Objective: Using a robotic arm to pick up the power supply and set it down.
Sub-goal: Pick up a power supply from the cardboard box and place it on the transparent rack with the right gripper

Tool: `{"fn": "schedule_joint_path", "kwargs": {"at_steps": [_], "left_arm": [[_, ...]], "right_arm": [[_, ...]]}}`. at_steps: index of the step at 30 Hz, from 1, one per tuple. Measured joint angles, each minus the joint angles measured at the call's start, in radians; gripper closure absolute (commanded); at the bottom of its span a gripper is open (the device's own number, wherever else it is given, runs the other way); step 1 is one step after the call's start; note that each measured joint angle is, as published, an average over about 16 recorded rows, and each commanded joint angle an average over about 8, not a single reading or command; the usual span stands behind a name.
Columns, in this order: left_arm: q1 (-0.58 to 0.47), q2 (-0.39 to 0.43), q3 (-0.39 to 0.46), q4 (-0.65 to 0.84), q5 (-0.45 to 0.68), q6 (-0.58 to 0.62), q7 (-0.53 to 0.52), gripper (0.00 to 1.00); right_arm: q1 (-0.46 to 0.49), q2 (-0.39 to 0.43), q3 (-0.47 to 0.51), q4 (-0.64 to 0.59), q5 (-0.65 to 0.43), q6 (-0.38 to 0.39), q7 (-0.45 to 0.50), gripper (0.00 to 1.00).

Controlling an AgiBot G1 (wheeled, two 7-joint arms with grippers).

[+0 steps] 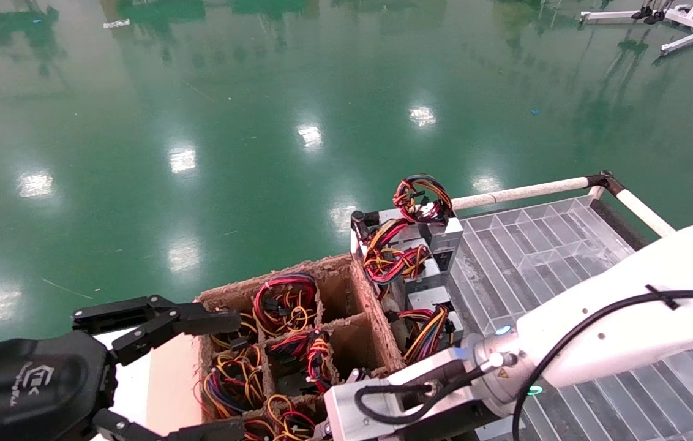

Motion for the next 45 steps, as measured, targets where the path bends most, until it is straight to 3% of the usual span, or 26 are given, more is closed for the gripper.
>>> {"fn": "schedule_joint_path", "kwargs": {"at_steps": [15, 27, 35, 45], "left_arm": [[0.000, 0.000, 0.000, 0.000, 0.000, 0.000, 0.000, 0.00], [0.000, 0.000, 0.000, 0.000, 0.000, 0.000, 0.000, 0.00], [0.000, 0.000, 0.000, 0.000, 0.000, 0.000, 0.000, 0.00], [0.000, 0.000, 0.000, 0.000, 0.000, 0.000, 0.000, 0.00]], "right_arm": [[0.040, 0.160, 0.140, 0.043, 0.207, -0.013, 0.122, 1.00], [0.179, 0.284, 0.266, 0.065, 0.319, 0.008, 0.185, 1.00], [0.326, 0.301, 0.295, -0.064, 0.306, -0.011, 0.122, 1.00], [0.493, 0.295, 0.254, -0.337, 0.207, -0.047, -0.064, 1.00]]}}
